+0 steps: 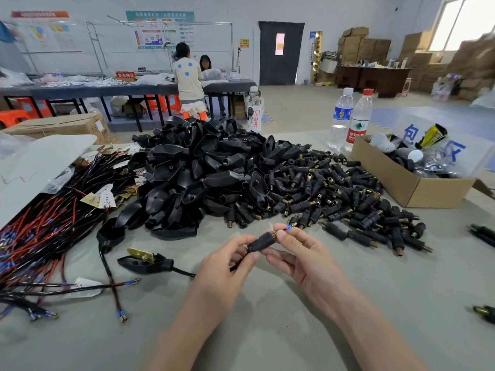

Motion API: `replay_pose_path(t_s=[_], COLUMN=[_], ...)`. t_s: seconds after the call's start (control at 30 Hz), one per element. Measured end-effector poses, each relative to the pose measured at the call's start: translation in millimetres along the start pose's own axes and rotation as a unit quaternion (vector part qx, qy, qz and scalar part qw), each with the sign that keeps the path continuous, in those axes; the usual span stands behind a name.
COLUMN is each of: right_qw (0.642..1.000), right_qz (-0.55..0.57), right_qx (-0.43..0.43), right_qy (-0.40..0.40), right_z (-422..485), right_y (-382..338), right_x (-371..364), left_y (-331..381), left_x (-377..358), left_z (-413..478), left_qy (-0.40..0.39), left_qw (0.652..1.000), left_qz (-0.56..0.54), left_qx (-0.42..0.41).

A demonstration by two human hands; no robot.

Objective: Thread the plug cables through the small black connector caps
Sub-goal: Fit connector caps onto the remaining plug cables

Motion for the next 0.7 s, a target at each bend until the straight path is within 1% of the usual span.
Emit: replay_pose_path(t_s=[0.17,0.33,0.53,0.7], right_qw=[0.999,0.998,0.996,0.996], right_qz=[-0.024,-0.024,-0.036,-0.035], right_qx=[0.027,0.053,0.064,0.068], right_qy=[0.018,0.039,0.047,0.053], right_z=[1.6,2.6,1.7,2.6], right_y=[-3.9,-9.2,-10.7,-12.0], right_x=[3.7,7.8,8.2,10.8], left_y=[-6.3,-0.1,2.7,2.9], left_x=[2.9,4.9,5.4,6.6], left_z=[0.1,-2.6,-4.8,-5.0], left_qy=[0.018,0.033,0.021,0.025], left_qw=[0.998,0.994,0.992,0.986], left_qz=[0.051,0.088,0.108,0.149], left_qx=[-0.008,-0.048,-0.057,-0.07])
Point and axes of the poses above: each hand's wrist, its own z-axis towards the middle knuckle, its own x-axis out of the back of the hand, y = z × x, the point moved 6 cm from there along z, towards the middle knuckle, and after that the axes turned 12 degrees about z, right-handed, at the moved point
